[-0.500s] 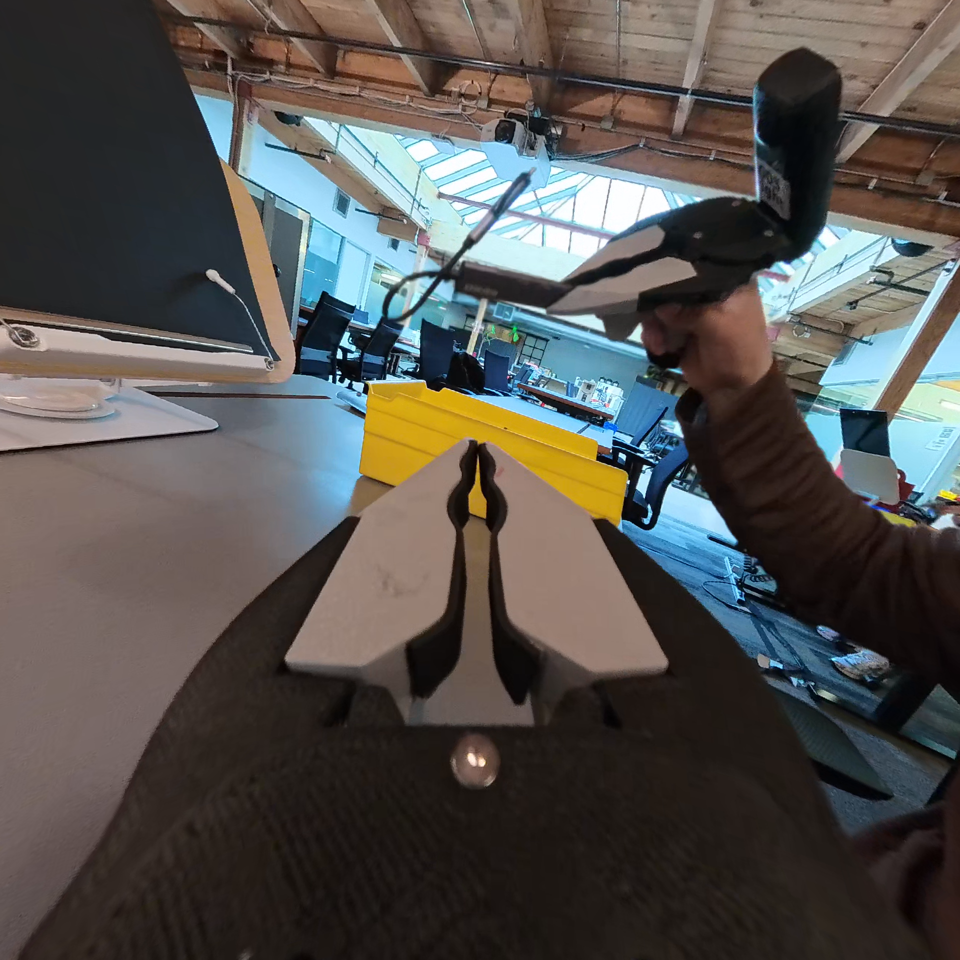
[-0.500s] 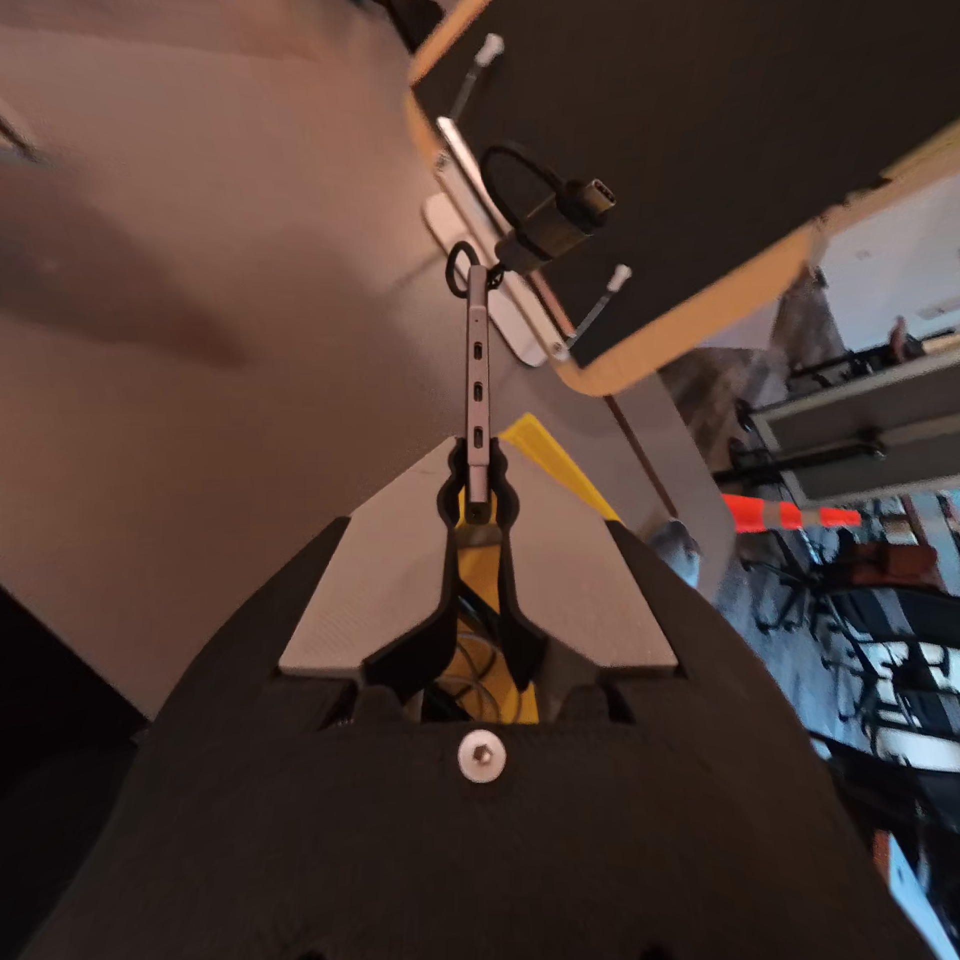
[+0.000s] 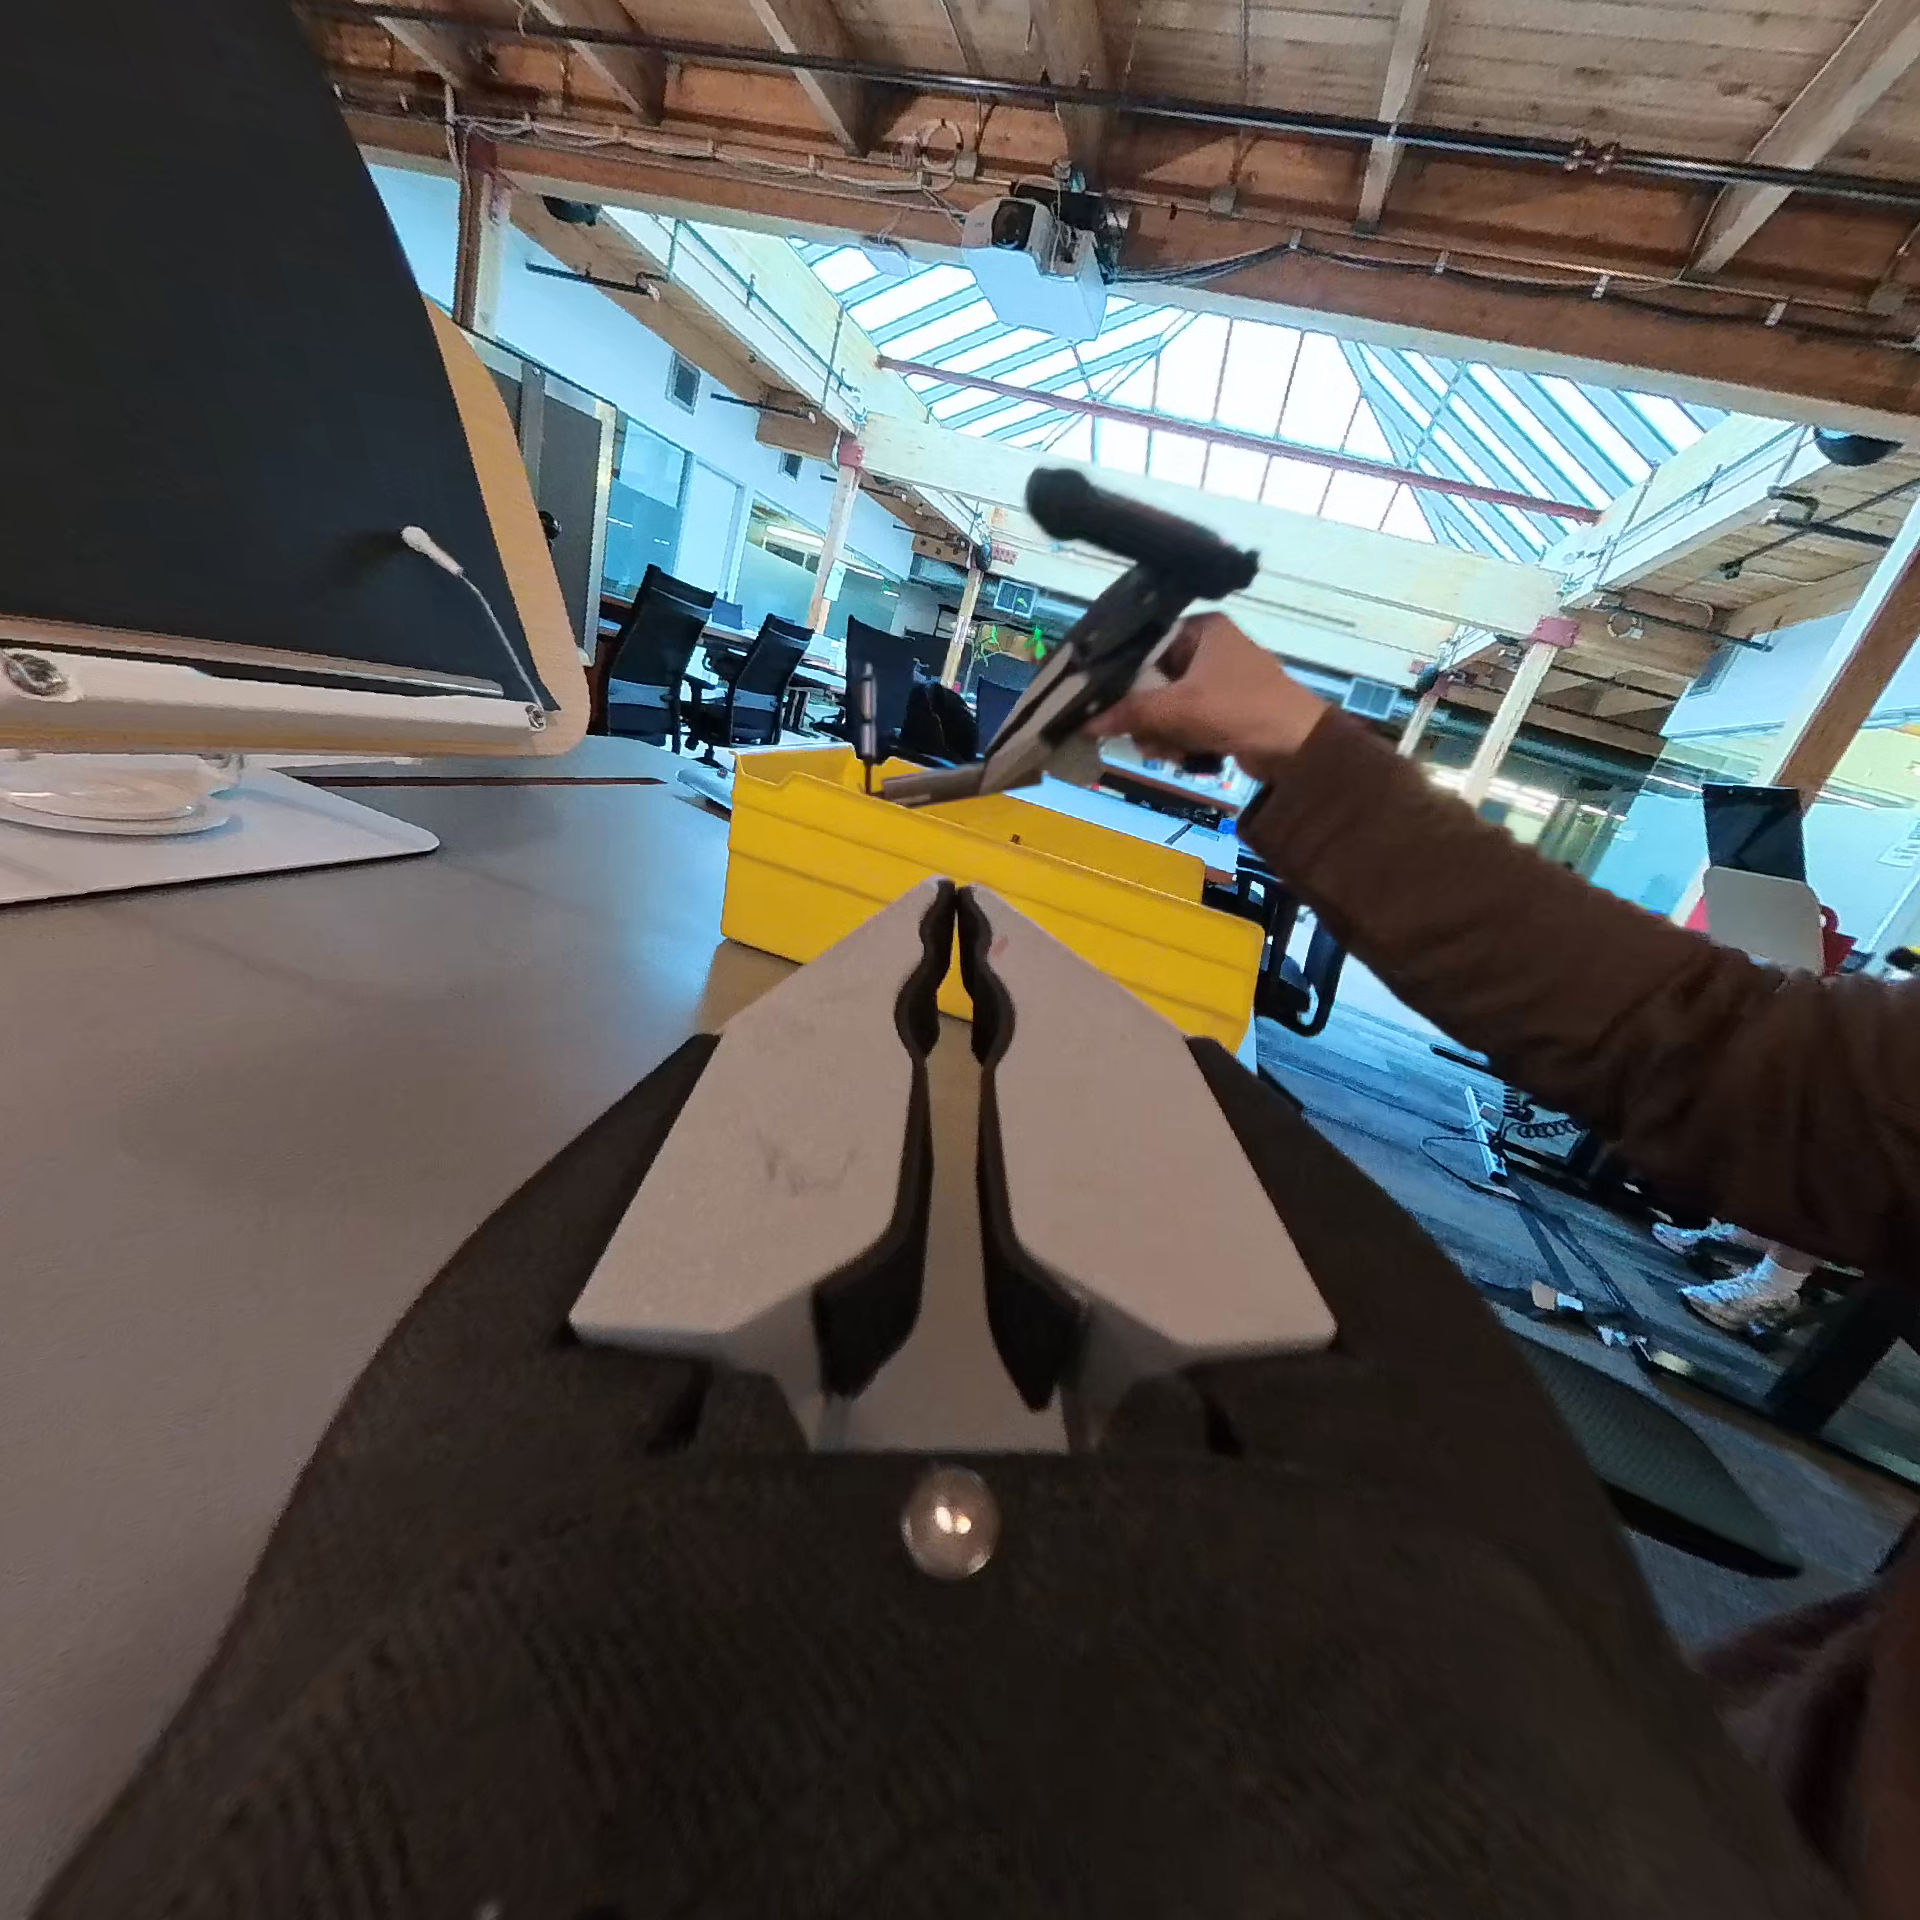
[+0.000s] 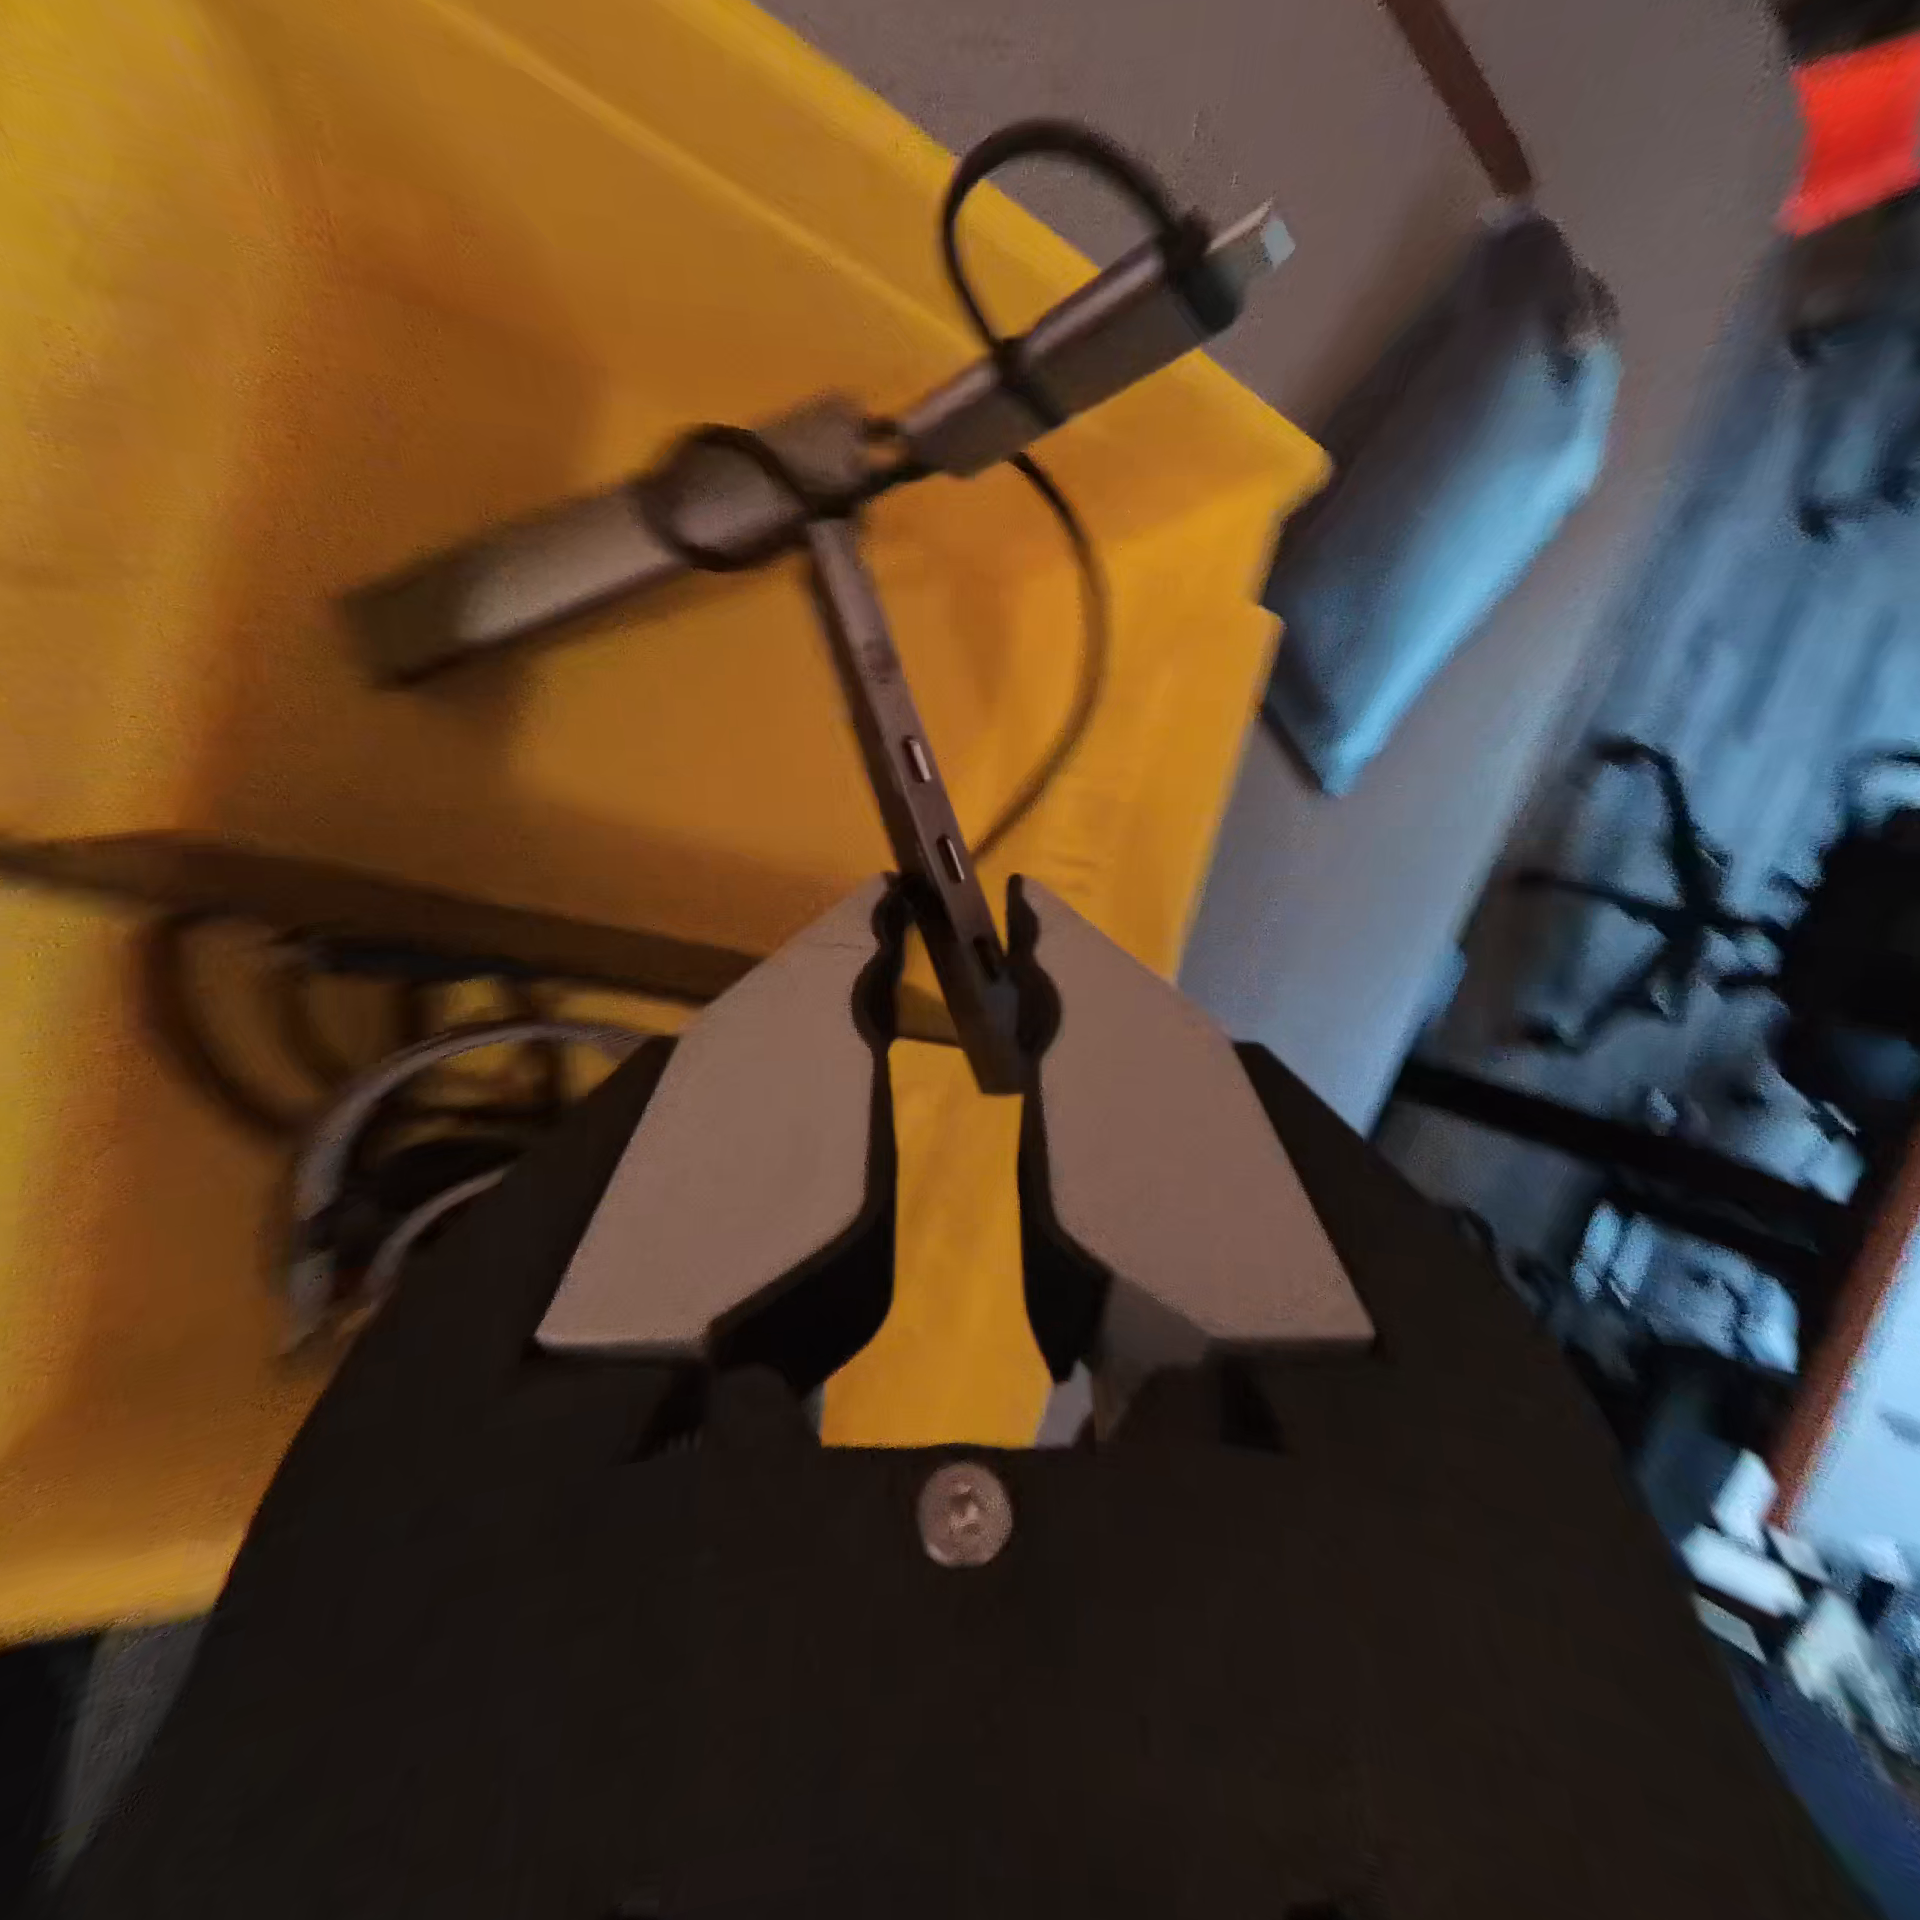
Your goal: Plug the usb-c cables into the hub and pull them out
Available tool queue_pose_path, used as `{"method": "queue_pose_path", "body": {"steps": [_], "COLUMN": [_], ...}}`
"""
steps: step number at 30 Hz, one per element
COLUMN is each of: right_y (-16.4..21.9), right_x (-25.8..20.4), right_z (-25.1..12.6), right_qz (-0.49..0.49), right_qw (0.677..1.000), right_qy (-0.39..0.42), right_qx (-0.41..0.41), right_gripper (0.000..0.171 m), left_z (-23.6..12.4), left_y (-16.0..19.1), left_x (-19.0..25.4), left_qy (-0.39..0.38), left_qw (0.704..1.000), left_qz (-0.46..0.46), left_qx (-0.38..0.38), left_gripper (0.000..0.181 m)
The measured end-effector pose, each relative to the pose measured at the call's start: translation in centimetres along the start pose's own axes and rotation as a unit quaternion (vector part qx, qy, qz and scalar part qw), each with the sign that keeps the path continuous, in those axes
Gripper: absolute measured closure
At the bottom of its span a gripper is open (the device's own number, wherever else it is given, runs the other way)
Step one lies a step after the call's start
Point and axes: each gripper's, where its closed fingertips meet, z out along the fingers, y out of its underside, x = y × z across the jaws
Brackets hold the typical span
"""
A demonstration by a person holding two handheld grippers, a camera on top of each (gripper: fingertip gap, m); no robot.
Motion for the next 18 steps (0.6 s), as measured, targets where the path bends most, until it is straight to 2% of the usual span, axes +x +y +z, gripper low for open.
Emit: {"method": "queue_pose_path", "body": {"steps": [1,2,4,6,8,11,15,18], "right_y": [0.7,1.1,1.0,0.6,-0.9,-5.5,-11.0,-13.0], "right_x": [1.7,3.1,5.0,6.1,4.8,-1.8,-15.9,-24.3], "right_z": [1.1,1.5,1.1,-0.3,-2.1,-6.3,-12.4,-12.1], "right_qz": [0.015,0.035,0.073,0.104,0.120,0.102,0.020,-0.035], "right_qw": [0.999,0.997,0.992,0.987,0.987,0.975,0.906,0.881], "right_qy": [0.038,0.068,0.103,0.119,0.086,-0.041,-0.252,-0.302], "right_qx": [-0.018,-0.027,-0.007,0.016,0.065,0.192,0.338,0.362], "right_gripper": [0.150,0.159,0.161,0.147,0.140,0.138,0.136,0.133], "left_z": [0.0,-0.1,0.0,0.1,0.3,0.4,0.7,1.1], "left_y": [-0.1,-0.1,-0.1,0.1,0.3,0.5,0.9,2.5], "left_x": [0.0,-0.1,-0.1,0.0,0.0,0.0,0.5,1.1], "left_qy": [-0.001,-0.002,-0.003,-0.003,-0.002,-0.006,0.000,0.003], "left_qw": [1.000,1.000,1.000,1.000,1.000,1.000,0.999,0.996], "left_qz": [-0.001,-0.001,0.000,0.001,0.003,0.006,0.021,0.024], "left_qx": [0.002,0.003,0.003,-0.004,-0.012,-0.020,-0.031,-0.089], "left_gripper": [0.181,0.181,0.181,0.181,0.181,0.181,0.181,0.181]}}
